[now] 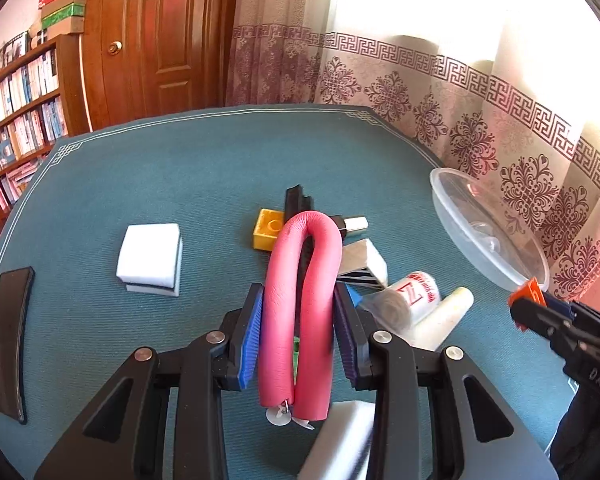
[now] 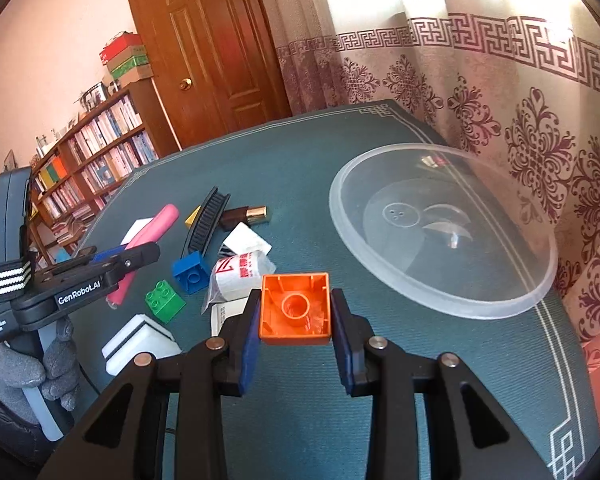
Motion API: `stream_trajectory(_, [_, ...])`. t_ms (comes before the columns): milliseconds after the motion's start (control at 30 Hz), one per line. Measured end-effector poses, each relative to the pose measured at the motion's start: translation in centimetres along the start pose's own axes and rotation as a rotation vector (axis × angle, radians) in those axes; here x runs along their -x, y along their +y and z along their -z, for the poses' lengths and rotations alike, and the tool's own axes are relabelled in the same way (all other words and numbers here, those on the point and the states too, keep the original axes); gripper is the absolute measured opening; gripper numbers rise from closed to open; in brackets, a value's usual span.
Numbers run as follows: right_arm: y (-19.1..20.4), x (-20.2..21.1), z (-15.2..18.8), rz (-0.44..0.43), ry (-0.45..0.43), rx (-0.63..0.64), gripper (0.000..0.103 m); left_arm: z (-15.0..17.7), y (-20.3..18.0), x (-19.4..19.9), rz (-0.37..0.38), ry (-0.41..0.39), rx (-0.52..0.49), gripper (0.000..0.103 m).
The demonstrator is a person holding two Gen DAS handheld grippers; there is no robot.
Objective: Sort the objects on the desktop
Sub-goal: 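Carry the pink tube and orange brick over the clear bowl with both grippers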
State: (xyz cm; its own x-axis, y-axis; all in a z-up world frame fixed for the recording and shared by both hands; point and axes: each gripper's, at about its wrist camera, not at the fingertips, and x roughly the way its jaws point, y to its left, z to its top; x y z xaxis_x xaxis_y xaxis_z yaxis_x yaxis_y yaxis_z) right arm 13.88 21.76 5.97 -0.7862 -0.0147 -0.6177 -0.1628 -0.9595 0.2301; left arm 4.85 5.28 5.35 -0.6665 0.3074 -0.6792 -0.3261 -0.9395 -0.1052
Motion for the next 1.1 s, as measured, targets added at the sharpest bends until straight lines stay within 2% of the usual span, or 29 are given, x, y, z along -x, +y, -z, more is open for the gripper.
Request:
stream_trajectory(367, [-6.0, 1.2, -2.5, 0.073, -0.067, -0.099, 0.036, -0.5, -4.8, -0.1, 0.064, 0.015, -0.043, 0.037])
stream_trajectory(733, [-10.7, -1.1, -3.5, 0.111, -0.037, -0.136, 0.036, -1.3, -10.6, -1.4, 0.119, 0.031, -0.114, 0.037])
stream_trajectory(1100, [-12.2, -3.5, -3.3, 0.126, 0.017, -0.116, 0.036, -1.7, -14.4, -3.1, 0.155, 0.061, -0.141, 0.037])
